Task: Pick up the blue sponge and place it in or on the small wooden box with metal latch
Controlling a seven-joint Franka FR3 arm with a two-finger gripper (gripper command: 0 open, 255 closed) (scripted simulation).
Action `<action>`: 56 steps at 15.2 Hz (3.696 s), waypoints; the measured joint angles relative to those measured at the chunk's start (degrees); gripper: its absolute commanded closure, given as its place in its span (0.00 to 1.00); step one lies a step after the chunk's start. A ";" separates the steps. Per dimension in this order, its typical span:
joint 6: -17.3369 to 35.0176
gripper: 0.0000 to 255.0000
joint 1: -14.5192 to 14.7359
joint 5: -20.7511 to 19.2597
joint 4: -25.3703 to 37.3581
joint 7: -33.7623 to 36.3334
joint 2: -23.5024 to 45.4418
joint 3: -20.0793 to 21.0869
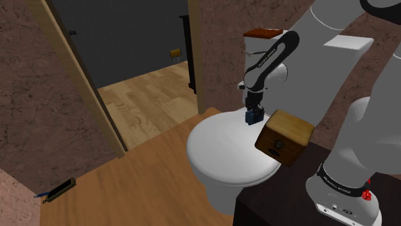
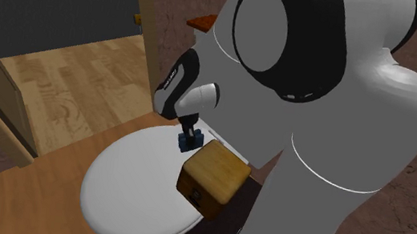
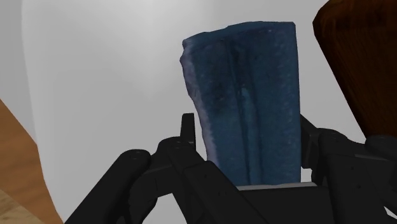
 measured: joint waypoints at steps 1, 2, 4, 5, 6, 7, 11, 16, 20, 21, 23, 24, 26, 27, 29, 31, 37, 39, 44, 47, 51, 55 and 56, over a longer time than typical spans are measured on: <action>-0.75 1.00 -0.02 -0.80 0.02 0.64 -0.88 -0.03; -1.60 1.00 -0.08 -1.60 0.12 1.25 -1.78 -0.05; -3.18 1.00 -0.22 -2.94 0.34 2.28 -3.38 -0.03; -4.04 1.00 -0.35 -3.71 0.36 2.84 -4.35 -0.01; -4.86 1.00 -0.44 -4.21 0.60 3.20 -5.02 0.03; -5.66 1.00 -0.49 -4.72 0.77 3.68 -5.73 0.14; -9.19 1.00 -0.92 -6.57 1.81 5.05 -8.56 0.47; -13.71 1.00 -1.38 -8.44 3.12 6.76 -12.11 1.24; -17.45 1.00 -1.74 -9.52 4.46 7.76 -14.71 1.90; -18.20 1.00 -1.78 -9.61 4.93 7.82 -15.02 1.97; -19.96 1.00 -1.89 -9.90 5.86 8.08 -15.90 2.21; -20.76 1.00 -1.94 -10.04 6.23 8.25 -16.36 2.36; -22.46 1.00 -1.97 -10.24 7.14 8.61 -17.21 2.71; -23.47 1.00 -2.04 -10.41 7.56 8.82 -17.83 2.92; -25.04 1.00 -2.08 -10.54 8.46 9.05 -18.53 3.19; -26.50 1.00 -2.00 -10.55 9.42 9.39 -19.05 3.55; -31.81 1.00 -2.21 -10.94 12.72 9.81 -21.18 4.32; -33.29 1.00 -2.19 -10.95 13.76 9.98 -21.63 4.59; -36.09 1.00 -3.96 -13.33 6.53 13.24 -31.72 7.52; -37.96 1.00 -5.48 -14.42 0.61 15.17 -39.39 9.61; -42.54 1.00 -7.33 -14.44 -6.16 17.55 -50.42 12.97; -45.06 1.00 -8.36 -14.15 -10.36 18.62 -56.95 14.66; -44.56 1.00 -8.40 -14.16 -11.16 18.78 -57.22 14.72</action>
